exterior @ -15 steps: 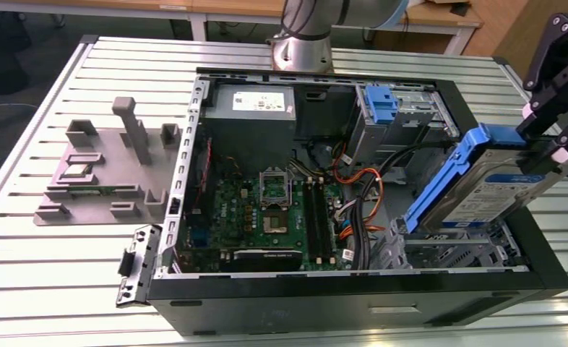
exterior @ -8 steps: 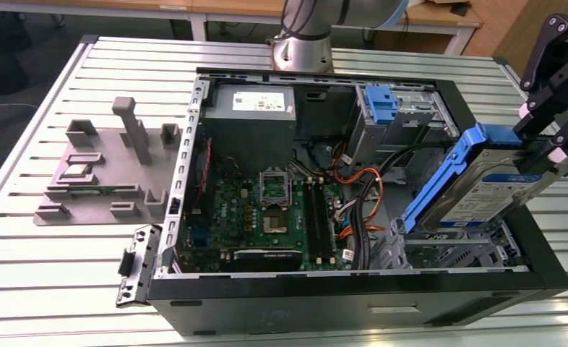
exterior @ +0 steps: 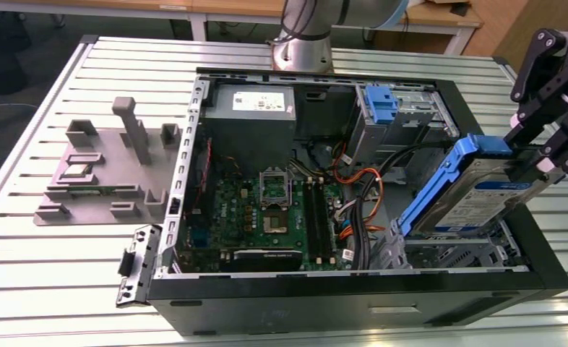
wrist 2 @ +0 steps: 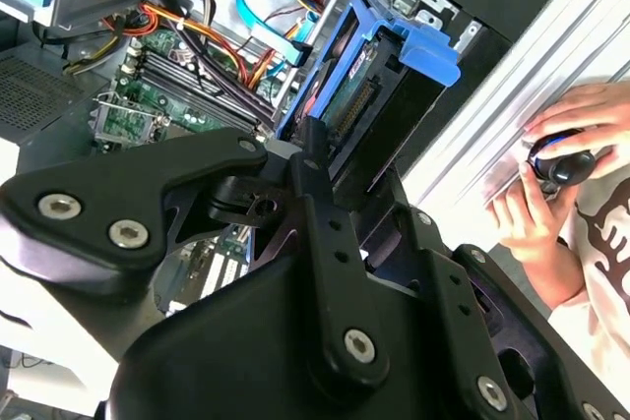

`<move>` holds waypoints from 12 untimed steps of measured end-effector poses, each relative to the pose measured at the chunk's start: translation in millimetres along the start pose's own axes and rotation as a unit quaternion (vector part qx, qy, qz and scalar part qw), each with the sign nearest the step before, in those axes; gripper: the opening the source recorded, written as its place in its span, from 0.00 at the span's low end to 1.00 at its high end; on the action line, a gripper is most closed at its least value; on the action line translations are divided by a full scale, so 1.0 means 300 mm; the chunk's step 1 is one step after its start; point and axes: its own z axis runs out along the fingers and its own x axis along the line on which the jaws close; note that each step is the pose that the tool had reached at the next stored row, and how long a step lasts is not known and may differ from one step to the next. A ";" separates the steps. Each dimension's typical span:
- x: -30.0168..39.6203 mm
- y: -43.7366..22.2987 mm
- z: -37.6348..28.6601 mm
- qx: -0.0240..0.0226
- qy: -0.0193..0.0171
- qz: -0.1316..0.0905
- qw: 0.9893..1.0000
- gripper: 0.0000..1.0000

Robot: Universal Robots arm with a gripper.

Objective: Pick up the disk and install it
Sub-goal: 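Insert the disk into the insertion slot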

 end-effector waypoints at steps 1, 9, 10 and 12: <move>0.000 0.000 0.006 0.000 0.000 0.000 1.000 0.35; 0.001 -0.003 0.044 0.000 0.000 0.000 1.000 0.35; 0.001 -0.003 0.044 0.000 0.000 0.000 1.000 0.35; 0.001 -0.003 0.045 0.000 0.000 0.000 1.000 0.35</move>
